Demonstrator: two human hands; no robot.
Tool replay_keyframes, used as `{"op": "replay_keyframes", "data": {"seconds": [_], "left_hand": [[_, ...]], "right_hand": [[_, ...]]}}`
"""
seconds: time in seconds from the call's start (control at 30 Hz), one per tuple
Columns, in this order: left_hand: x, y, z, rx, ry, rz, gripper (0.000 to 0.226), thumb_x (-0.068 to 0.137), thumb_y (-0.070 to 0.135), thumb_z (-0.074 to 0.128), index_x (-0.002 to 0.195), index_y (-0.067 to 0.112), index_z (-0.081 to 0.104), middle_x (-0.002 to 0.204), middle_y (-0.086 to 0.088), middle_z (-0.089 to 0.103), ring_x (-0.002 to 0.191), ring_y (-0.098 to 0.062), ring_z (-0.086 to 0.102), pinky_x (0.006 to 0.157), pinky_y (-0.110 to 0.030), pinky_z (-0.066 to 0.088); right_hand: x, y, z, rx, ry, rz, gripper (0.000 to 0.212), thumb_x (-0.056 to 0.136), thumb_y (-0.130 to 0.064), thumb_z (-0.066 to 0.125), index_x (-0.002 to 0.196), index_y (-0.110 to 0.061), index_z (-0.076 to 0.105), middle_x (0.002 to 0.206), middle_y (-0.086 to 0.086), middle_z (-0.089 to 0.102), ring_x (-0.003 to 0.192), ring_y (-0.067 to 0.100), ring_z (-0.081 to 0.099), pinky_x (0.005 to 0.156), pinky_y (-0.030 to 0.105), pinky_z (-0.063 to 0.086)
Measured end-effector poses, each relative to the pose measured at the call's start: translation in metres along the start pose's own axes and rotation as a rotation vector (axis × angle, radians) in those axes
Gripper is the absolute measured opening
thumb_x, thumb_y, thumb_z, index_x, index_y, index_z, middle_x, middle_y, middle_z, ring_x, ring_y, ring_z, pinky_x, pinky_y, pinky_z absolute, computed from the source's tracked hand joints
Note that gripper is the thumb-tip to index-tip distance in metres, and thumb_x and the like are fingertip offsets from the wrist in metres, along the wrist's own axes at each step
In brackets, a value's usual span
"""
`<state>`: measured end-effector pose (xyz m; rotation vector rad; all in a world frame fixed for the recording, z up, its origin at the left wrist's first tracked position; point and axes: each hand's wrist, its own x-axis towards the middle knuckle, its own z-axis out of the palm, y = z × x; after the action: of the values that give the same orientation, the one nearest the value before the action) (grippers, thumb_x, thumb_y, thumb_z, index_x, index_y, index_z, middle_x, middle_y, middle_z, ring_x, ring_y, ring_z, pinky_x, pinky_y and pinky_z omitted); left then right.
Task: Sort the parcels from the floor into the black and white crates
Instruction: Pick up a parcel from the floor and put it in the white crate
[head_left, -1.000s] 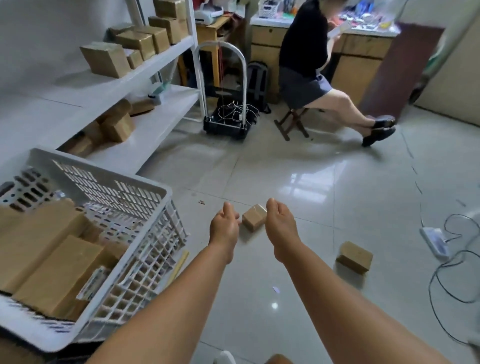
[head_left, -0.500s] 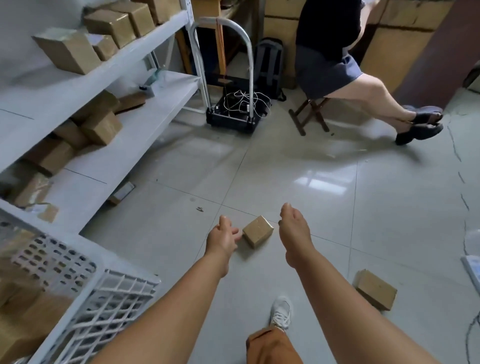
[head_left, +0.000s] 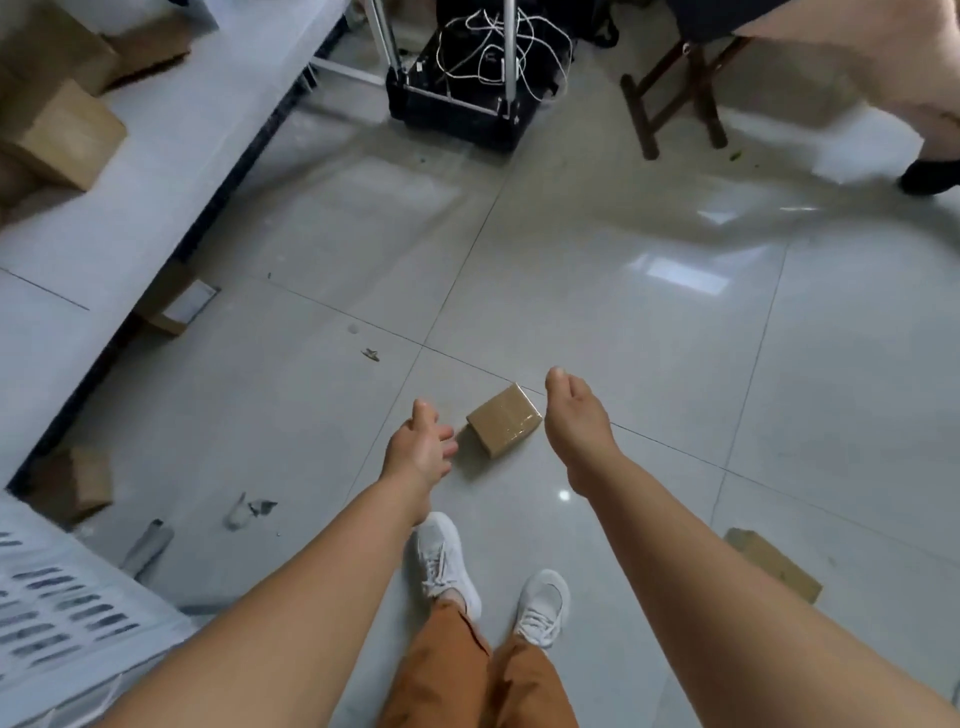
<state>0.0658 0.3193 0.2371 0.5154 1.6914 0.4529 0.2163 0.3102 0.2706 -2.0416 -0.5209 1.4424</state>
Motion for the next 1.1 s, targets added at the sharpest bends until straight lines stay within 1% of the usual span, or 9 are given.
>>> {"op": "replay_keyframes", "data": {"seconds": [0.1, 0.33, 0.4, 0.47, 0.57, 0.7, 0.9, 1.03, 1.1], "left_hand": [[0.057, -0.017, 0.009, 0.047, 0.017, -0.067, 0.053, 0.103, 0.039, 0.023, 0.143, 0.006, 0.036, 0.140, -0.014, 0.049, 0.122, -0.027, 0.053, 0.085, -0.031, 0.040], [0.195, -0.064, 0.026, 0.101, 0.018, -0.161, 0.054, 0.101, 0.043, 0.024, 0.142, 0.011, 0.038, 0.140, -0.012, 0.050, 0.116, -0.024, 0.055, 0.084, -0.031, 0.040], [0.230, -0.079, 0.031, 0.105, 0.016, -0.186, 0.053, 0.100, 0.044, 0.026, 0.140, 0.011, 0.041, 0.134, -0.011, 0.052, 0.105, -0.023, 0.055, 0.081, -0.030, 0.041], [0.263, -0.094, 0.036, 0.106, 0.010, -0.211, 0.054, 0.100, 0.046, 0.026, 0.137, 0.010, 0.043, 0.120, -0.008, 0.054, 0.098, -0.020, 0.053, 0.080, -0.031, 0.042], [0.306, -0.118, 0.045, 0.121, -0.032, -0.254, 0.056, 0.100, 0.048, 0.024, 0.136, 0.010, 0.043, 0.118, -0.008, 0.054, 0.103, -0.022, 0.053, 0.092, -0.033, 0.042], [0.350, -0.142, 0.059, 0.149, -0.059, -0.284, 0.063, 0.097, 0.056, 0.024, 0.144, 0.015, 0.036, 0.140, -0.006, 0.048, 0.113, -0.023, 0.054, 0.108, -0.041, 0.038], [0.390, -0.162, 0.078, 0.128, -0.079, -0.327, 0.066, 0.097, 0.058, 0.025, 0.147, 0.016, 0.032, 0.150, -0.003, 0.038, 0.131, -0.025, 0.044, 0.111, -0.042, 0.033], [0.400, -0.166, 0.083, -0.025, -0.077, -0.375, 0.072, 0.093, 0.066, 0.025, 0.146, 0.018, 0.033, 0.151, 0.001, 0.037, 0.136, -0.019, 0.038, 0.108, -0.040, 0.033], [0.392, -0.162, 0.081, -0.109, -0.060, -0.386, 0.075, 0.091, 0.068, 0.024, 0.147, 0.018, 0.031, 0.152, 0.000, 0.037, 0.137, -0.021, 0.037, 0.109, -0.043, 0.031]], "right_hand": [[0.054, 0.019, 0.011, -0.051, 0.002, 0.012, 0.041, 0.101, -0.041, 0.030, 0.125, -0.015, 0.051, 0.101, -0.003, 0.049, 0.093, 0.016, 0.045, 0.080, 0.027, 0.033], [0.187, 0.083, 0.054, -0.190, -0.036, 0.051, 0.045, 0.101, -0.044, 0.029, 0.132, -0.018, 0.047, 0.108, -0.003, 0.049, 0.100, 0.017, 0.044, 0.084, 0.030, 0.033], [0.221, 0.107, 0.068, -0.252, -0.062, 0.057, 0.050, 0.101, -0.045, 0.028, 0.140, -0.017, 0.040, 0.126, 0.002, 0.051, 0.111, 0.021, 0.046, 0.091, 0.032, 0.035], [0.255, 0.130, 0.081, -0.299, -0.088, 0.079, 0.057, 0.101, -0.047, 0.027, 0.150, -0.018, 0.026, 0.149, 0.002, 0.040, 0.132, 0.024, 0.040, 0.103, 0.036, 0.032], [0.298, 0.159, 0.098, -0.349, -0.110, 0.113, 0.060, 0.101, -0.047, 0.026, 0.153, -0.018, 0.018, 0.152, 0.002, 0.035, 0.137, 0.026, 0.035, 0.105, 0.036, 0.029], [0.349, 0.192, 0.115, -0.399, -0.134, 0.137, 0.062, 0.100, -0.048, 0.027, 0.153, -0.018, 0.019, 0.156, 0.004, 0.028, 0.141, 0.026, 0.030, 0.107, 0.037, 0.028], [0.393, 0.218, 0.129, -0.370, -0.092, 0.114, 0.056, 0.102, -0.040, 0.030, 0.145, -0.005, 0.028, 0.152, 0.010, 0.031, 0.137, 0.028, 0.031, 0.104, 0.036, 0.029], [0.395, 0.229, 0.129, -0.275, -0.141, 0.165, 0.064, 0.101, -0.044, 0.032, 0.154, -0.016, 0.008, 0.158, 0.001, 0.023, 0.144, 0.021, 0.023, 0.108, 0.031, 0.023], [0.387, 0.227, 0.123, -0.208, -0.126, 0.181, 0.061, 0.102, -0.044, 0.031, 0.154, -0.019, 0.012, 0.155, 0.000, 0.028, 0.138, 0.018, 0.029, 0.101, 0.028, 0.024]]}}
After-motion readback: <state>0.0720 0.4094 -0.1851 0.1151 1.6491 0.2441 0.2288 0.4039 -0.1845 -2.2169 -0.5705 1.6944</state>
